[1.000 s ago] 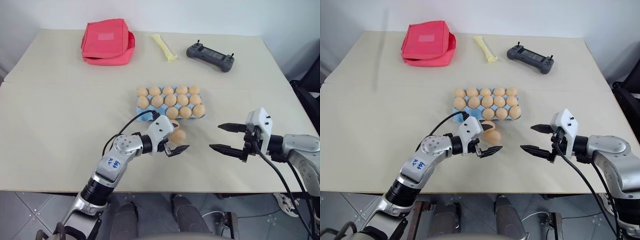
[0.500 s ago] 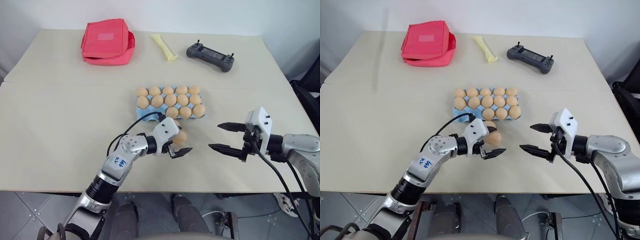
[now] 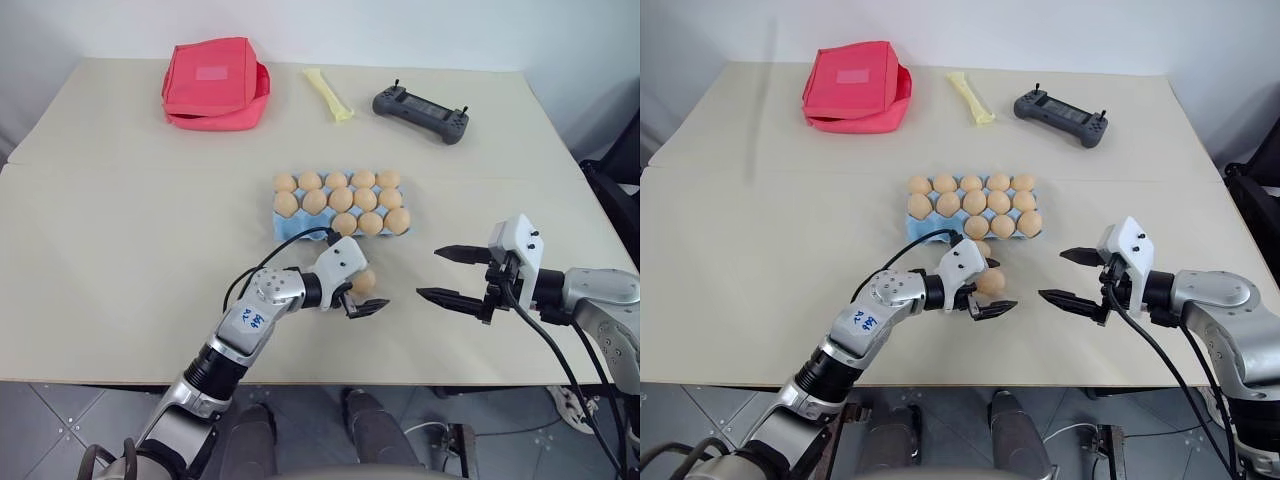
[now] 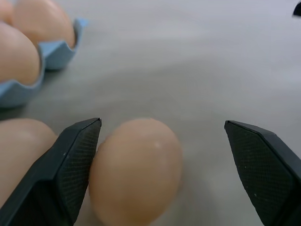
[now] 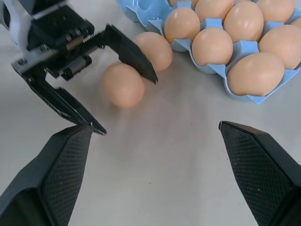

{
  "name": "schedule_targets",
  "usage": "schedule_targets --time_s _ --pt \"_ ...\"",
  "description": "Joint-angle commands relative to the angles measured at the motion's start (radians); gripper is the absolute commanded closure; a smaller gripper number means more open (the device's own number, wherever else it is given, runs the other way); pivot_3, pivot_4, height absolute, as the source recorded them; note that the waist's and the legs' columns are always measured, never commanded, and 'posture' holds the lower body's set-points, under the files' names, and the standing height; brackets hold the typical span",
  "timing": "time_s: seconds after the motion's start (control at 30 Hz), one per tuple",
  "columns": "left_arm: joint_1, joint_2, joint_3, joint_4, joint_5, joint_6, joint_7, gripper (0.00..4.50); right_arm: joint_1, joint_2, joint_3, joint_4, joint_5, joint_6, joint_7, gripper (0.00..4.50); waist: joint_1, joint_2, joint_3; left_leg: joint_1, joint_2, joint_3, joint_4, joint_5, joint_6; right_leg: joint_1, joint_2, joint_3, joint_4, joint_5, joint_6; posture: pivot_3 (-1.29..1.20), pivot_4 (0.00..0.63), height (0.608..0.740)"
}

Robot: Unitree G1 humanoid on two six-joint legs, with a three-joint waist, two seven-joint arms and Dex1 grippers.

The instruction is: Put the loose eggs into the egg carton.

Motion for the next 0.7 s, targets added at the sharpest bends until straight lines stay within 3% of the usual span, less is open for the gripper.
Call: schedule_targets --time_s 0.03,0.23,0.33,0.53,0.7 --pt "-0.026 -0.018 -0.006 0.000 0.009 -0.023 -0.006 0.01 0.000 -0.014 -0.029 -0.036 0.014 0.001 -0.006 0.00 0.000 0.000 0.000 0.000 0.000 0.000 0.000 0.000 0.000 0.000 0.000 0.000 0.000 0.000 0.000 0.00 0.150 0.740" --pt "-0.026 -0.027 -0.009 0.007 0.016 -0.018 -0.007 0.01 0.003 -0.014 -0.031 -0.042 0.016 0.005 -0.010 0.00 0.001 0.000 0.000 0.000 0.000 0.000 0.000 0.000 0.000 0.000 0.000 0.000 0.000 0.000 0.000 0.00 0.150 0.740" --pt "-0.024 -0.030 -0.010 0.006 0.019 -0.008 -0.007 0.60 0.002 -0.015 -0.031 -0.043 0.017 0.007 -0.012 0.00 0.001 0.000 0.000 0.000 0.000 0.000 0.000 0.000 0.000 0.000 0.000 0.000 0.000 0.000 0.000 0.00 0.150 0.740" --pt "-0.007 -0.028 -0.009 -0.018 0.019 -0.002 -0.004 2.48 0.006 -0.016 -0.033 -0.048 0.018 0.009 -0.013 0.00 0.001 0.000 0.000 0.000 0.000 0.000 0.000 0.000 0.000 0.000 0.000 0.000 0.000 0.000 0.000 0.00 0.150 0.740" --pt "0.007 -0.026 0.000 -0.053 0.014 -0.015 0.001 2.84 0.010 -0.019 -0.036 -0.042 0.015 0.002 -0.006 0.00 0.001 0.000 0.000 0.000 0.000 0.000 0.000 0.000 0.000 0.000 0.000 0.000 0.000 0.000 0.000 0.00 0.150 0.740"
